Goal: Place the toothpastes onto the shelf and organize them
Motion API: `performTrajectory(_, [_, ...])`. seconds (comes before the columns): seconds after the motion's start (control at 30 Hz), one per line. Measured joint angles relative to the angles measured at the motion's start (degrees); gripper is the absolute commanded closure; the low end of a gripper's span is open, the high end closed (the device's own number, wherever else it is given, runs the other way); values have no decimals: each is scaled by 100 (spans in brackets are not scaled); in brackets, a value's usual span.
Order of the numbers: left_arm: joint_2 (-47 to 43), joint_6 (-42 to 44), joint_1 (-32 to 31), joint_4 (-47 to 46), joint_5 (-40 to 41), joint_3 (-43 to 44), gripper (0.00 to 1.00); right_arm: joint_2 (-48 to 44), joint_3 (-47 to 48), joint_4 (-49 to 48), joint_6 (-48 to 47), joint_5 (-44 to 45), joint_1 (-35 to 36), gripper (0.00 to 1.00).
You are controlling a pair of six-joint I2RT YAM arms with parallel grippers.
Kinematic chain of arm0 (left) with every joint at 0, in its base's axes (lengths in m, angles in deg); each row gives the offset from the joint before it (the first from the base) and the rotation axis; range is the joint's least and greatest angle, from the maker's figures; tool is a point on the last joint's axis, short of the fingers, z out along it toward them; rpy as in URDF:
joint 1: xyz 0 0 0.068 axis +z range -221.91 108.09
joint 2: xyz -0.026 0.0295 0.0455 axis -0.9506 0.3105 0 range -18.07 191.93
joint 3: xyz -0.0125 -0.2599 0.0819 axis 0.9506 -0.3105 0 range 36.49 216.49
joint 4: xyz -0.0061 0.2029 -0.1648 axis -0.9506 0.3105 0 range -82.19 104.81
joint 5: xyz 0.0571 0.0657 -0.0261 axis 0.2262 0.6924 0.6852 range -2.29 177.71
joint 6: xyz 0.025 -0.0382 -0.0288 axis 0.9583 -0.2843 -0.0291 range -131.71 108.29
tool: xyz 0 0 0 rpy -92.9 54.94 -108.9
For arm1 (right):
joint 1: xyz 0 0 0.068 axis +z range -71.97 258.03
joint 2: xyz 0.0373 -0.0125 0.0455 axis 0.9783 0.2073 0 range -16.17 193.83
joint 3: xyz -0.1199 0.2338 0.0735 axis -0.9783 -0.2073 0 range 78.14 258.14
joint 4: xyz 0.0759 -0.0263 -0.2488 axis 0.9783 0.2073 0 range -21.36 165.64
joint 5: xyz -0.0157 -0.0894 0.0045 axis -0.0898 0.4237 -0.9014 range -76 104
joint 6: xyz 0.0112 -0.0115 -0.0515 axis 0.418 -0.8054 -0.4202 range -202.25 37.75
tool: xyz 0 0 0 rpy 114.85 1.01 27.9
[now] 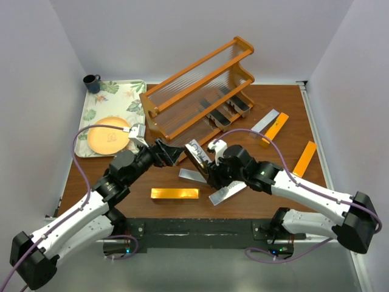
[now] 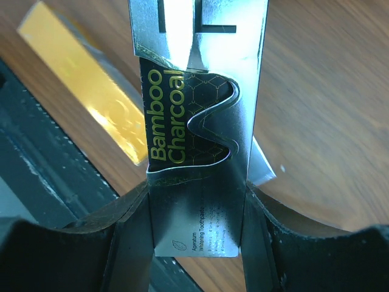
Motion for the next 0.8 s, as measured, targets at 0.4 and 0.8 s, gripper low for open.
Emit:
performTrajectory(0.4, [396,-944,-7,203,354,59,1,505,326,-658,-101,13,527,75])
performTrajectory(0.8, [546,-1152,-70,-15,391,33,24,579,361,-1047,-55,11,619,75])
